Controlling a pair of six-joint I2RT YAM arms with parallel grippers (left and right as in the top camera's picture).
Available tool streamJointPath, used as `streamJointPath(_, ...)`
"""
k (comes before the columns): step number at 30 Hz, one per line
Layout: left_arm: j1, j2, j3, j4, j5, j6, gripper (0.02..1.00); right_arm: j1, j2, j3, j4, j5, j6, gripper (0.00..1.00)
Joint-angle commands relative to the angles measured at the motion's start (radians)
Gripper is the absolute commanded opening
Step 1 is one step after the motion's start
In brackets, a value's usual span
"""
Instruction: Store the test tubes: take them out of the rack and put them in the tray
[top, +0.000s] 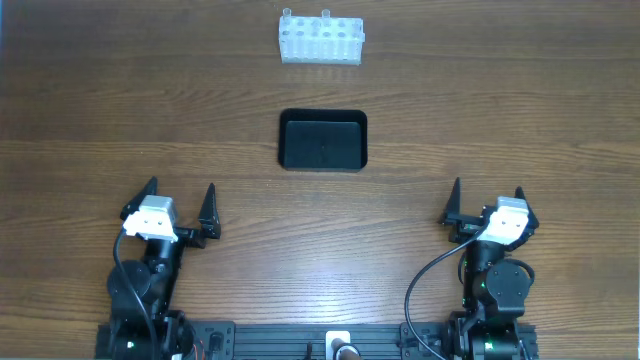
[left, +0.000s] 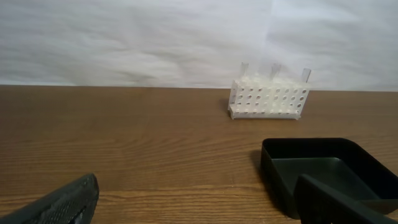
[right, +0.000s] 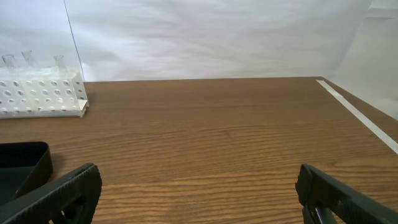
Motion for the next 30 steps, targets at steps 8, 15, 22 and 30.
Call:
streamJointPath(8,-0.002,-0.007,-0.011,0.003,-0.016,0.018,1.0,0.004,-0.007,-0.006,-0.003,-0.009,0.003,0.993)
streamJointPath(15,0.008,0.133,-0.007,0.183,0.014,-0.008,1.0,0.004,-0.007,-0.006,-0.003,-0.009,0.003,0.991)
streamJointPath(22,0.029,0.527,0.096,0.458,0.029,-0.017,0.998,0.004,-0.007,-0.006,-0.003,-0.01,0.003,0.993)
streamJointPath(30,-0.019,1.052,0.386,0.613,0.024,-0.016,0.996,0.004,-0.007,-0.006,-0.003,-0.009,0.003,0.993)
